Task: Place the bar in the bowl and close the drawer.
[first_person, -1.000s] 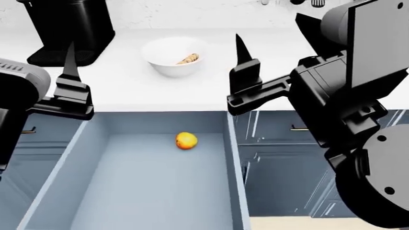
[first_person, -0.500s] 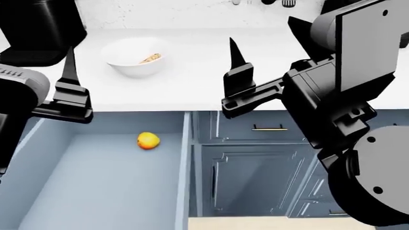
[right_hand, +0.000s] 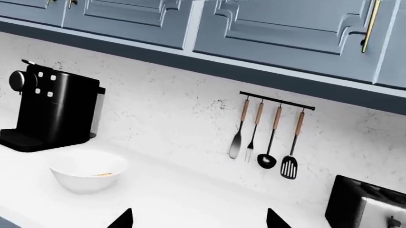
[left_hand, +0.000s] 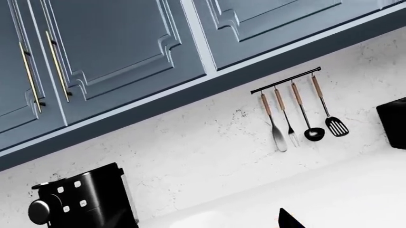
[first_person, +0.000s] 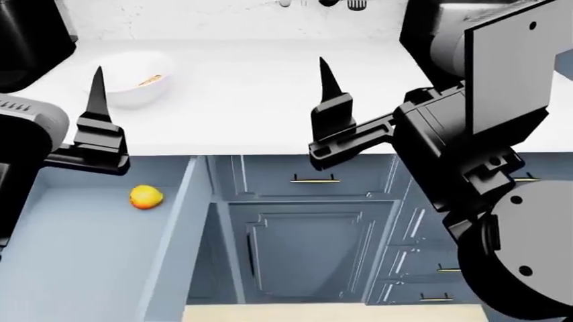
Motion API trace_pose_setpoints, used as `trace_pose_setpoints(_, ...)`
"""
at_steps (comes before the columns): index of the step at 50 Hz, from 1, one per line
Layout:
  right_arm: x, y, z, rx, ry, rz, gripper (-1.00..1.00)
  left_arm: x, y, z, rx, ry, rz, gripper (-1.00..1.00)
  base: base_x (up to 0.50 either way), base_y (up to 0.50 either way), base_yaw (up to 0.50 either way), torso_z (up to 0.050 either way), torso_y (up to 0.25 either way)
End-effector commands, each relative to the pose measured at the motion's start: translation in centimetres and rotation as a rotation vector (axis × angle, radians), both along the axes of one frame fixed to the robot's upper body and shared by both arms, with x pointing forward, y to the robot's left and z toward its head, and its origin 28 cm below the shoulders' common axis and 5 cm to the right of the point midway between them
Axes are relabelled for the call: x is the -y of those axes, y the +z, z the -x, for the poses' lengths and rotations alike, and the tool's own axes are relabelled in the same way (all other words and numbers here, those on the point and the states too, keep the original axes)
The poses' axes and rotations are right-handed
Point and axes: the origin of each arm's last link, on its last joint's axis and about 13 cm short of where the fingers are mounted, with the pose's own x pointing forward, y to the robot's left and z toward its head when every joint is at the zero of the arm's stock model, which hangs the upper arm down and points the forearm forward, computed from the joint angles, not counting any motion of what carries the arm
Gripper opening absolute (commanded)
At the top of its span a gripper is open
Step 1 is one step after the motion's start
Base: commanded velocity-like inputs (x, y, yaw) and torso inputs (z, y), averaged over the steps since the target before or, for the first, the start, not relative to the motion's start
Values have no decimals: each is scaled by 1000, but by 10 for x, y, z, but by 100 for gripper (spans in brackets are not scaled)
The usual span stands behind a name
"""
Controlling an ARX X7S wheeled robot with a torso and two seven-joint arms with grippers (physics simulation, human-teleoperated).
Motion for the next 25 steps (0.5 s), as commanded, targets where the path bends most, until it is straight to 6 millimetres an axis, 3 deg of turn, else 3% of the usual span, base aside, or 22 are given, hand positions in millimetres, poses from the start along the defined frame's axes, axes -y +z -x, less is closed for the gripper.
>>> trace_pose_setpoints(1,0,-1,1,-1,-3,2,100,-1,-1,1,-1,1,2,100,-7,-500,0,0,0)
trace_pose_setpoints(17,3,-5,2,0,-24,-14,100,0,-4,-1,4,-4,14,100,-7,-489,0,0,0)
trace_pose_setpoints(25,5,-10,6,25,-25,-15,100,1,-10,-2,3,-5,26,100,0,0,82,0,0)
